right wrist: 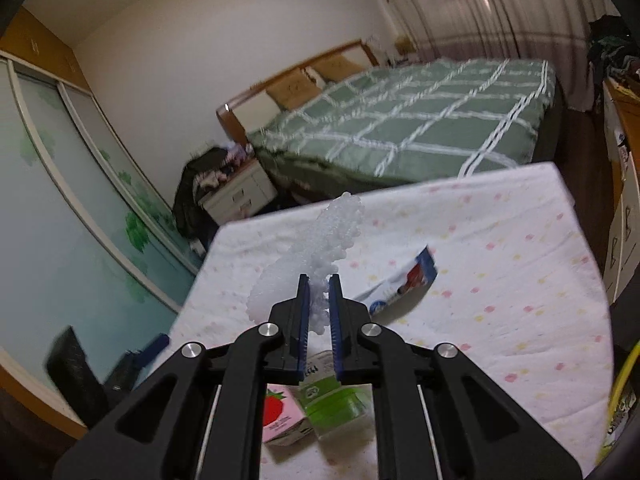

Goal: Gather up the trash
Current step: 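Grasp the white foam net with the right tool and lift it, then carry the foam net over the yellow bin and release it with the right tool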

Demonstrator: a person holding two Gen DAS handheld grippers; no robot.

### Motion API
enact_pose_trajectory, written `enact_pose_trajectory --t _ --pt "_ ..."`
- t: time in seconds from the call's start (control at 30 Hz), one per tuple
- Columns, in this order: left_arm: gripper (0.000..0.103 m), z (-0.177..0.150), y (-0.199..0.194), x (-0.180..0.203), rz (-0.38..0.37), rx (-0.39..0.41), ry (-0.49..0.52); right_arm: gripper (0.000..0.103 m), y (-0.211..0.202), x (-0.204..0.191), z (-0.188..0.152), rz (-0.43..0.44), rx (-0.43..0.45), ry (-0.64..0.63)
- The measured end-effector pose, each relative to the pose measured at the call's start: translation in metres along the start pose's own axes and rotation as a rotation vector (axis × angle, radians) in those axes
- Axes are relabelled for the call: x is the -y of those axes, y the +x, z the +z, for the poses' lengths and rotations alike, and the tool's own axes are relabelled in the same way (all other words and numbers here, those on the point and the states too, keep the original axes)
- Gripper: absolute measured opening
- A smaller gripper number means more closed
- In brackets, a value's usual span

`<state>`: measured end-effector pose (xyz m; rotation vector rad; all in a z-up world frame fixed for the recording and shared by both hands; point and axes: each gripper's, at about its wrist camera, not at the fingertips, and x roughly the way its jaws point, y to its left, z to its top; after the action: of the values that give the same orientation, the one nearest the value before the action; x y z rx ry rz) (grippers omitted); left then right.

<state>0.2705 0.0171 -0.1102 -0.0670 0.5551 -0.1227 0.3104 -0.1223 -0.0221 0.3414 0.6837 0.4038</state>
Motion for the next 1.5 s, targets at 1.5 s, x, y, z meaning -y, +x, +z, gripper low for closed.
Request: enact_pose_trajectory --t 1.5 --pt "0.098 -0.027 0.032 0.087 0.028 -0.267 0.151 0.048 -0.237 0.224 -0.157 -0.639 0.225 0.422"
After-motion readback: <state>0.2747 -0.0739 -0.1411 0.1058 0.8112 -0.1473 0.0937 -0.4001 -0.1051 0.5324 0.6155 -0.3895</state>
